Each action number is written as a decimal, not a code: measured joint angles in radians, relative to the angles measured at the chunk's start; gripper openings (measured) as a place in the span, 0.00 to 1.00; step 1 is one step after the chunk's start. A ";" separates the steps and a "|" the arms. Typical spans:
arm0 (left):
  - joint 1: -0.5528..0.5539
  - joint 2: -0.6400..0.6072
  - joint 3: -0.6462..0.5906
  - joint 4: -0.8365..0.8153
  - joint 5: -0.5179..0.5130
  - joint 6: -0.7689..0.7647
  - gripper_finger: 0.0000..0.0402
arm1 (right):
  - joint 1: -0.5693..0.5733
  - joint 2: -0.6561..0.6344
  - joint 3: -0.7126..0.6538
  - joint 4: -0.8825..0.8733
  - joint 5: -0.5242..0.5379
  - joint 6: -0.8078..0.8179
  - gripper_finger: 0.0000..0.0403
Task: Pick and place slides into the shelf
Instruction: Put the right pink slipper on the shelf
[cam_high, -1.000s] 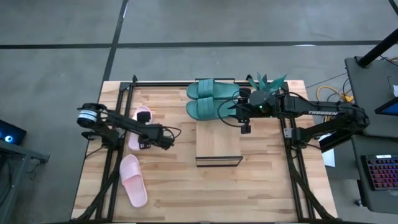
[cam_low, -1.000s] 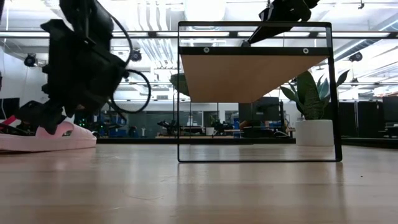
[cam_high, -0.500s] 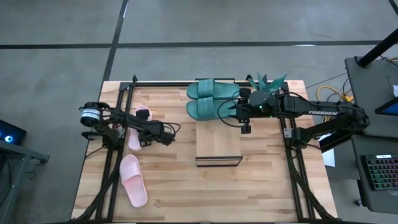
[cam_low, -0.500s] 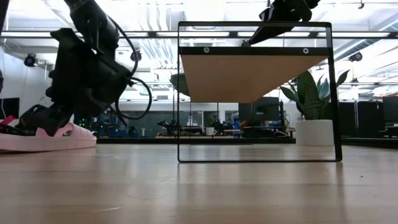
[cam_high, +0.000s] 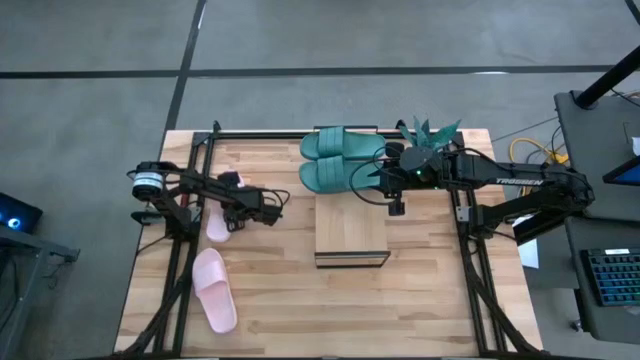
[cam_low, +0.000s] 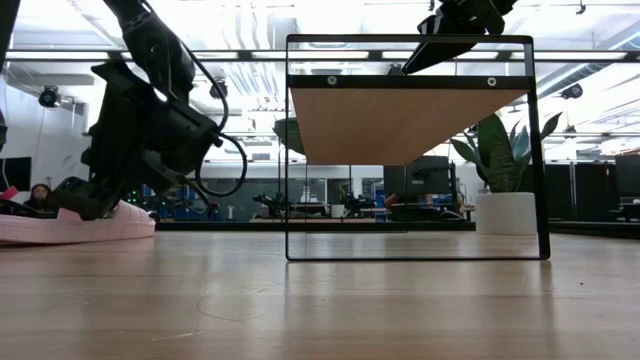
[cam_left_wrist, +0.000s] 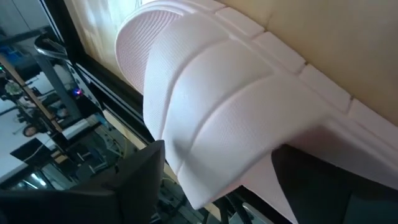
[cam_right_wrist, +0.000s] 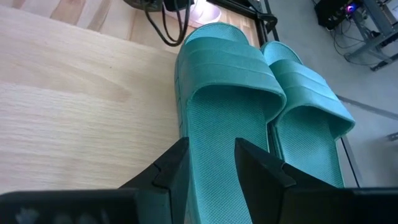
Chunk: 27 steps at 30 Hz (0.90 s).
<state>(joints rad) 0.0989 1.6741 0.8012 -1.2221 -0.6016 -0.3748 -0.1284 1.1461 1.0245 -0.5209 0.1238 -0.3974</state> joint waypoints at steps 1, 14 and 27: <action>0.005 0.000 -0.003 0.002 -0.002 0.005 0.67 | 0.000 0.000 0.000 0.000 0.000 0.001 0.29; 0.037 -0.001 0.000 0.004 -0.015 0.042 0.07 | 0.000 0.000 0.000 0.000 0.000 0.001 0.29; 0.036 -0.061 0.088 -0.166 -0.022 0.074 0.00 | 0.000 -0.001 0.000 -0.001 0.001 0.000 0.29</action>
<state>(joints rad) 0.1346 1.6128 0.8893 -1.3882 -0.6236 -0.3012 -0.1284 1.1450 1.0245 -0.5215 0.1251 -0.3969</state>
